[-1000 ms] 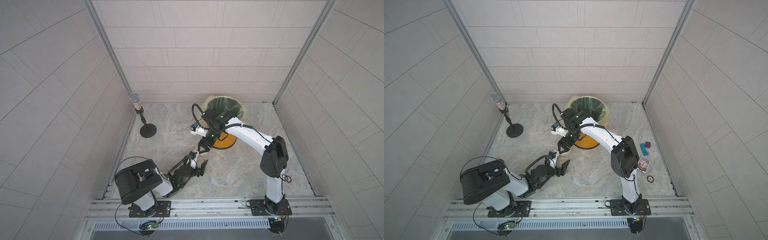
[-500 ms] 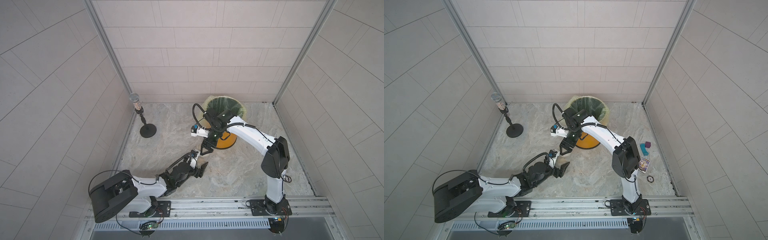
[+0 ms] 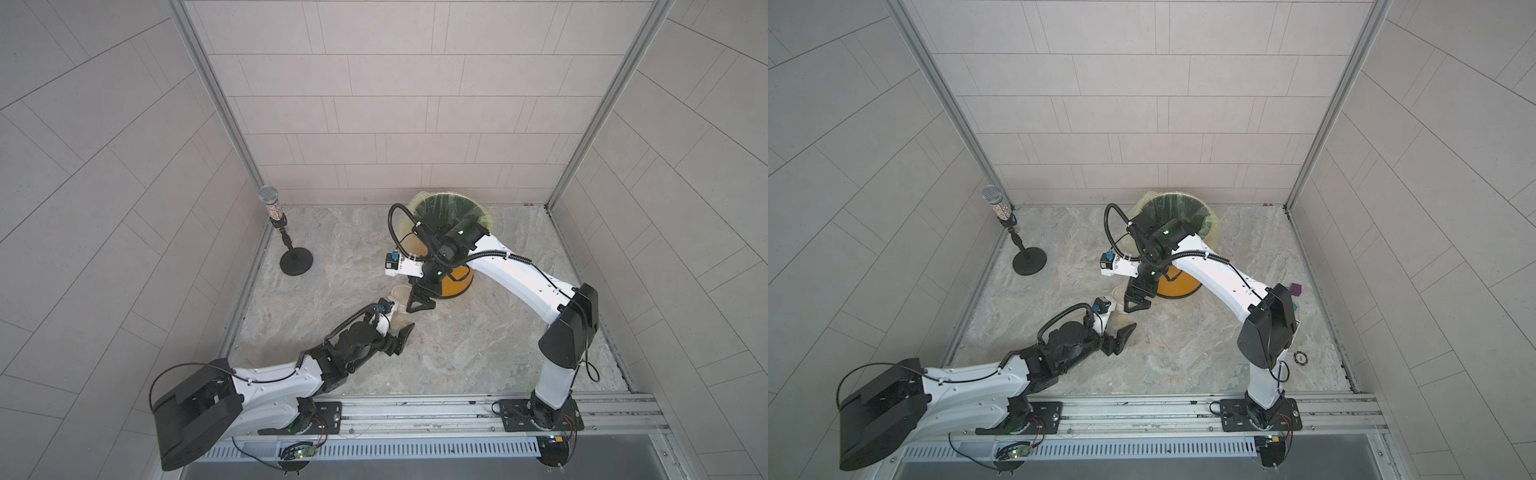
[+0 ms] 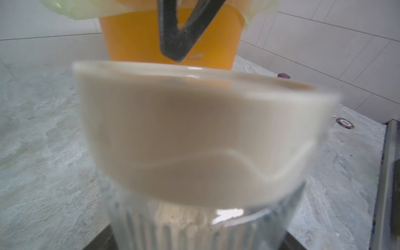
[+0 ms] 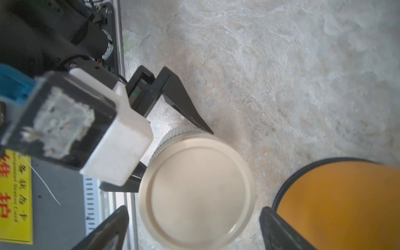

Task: Empty expired oatmeal from jars
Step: Unscrew the lid from the jar.

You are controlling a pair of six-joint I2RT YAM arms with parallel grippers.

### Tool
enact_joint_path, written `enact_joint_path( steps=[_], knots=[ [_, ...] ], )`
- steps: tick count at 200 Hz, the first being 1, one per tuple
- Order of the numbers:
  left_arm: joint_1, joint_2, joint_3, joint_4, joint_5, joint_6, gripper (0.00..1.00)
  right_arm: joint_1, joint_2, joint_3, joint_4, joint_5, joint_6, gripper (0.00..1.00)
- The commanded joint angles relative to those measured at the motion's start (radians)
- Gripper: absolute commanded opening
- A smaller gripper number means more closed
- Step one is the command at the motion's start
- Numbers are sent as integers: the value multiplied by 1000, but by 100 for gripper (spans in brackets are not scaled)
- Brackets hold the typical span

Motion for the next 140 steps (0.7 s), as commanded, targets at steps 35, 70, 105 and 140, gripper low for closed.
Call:
enact_joint_path(
  steps=[35, 70, 105, 140],
  knots=[
    [7, -87, 34, -16, -39, 6, 0, -2, 24, 46, 48, -40, 282, 100],
    [7, -114, 33, -31, -53, 9, 0, 11, 46, 79, 37, -47, 329, 100],
    [7, -124, 42, -42, -60, 16, 0, 25, 55, 74, 33, -13, 340, 100],
    [8, -133, 50, -60, -58, 16, 0, 29, 65, 74, 13, -29, 321, 100]
  ],
)
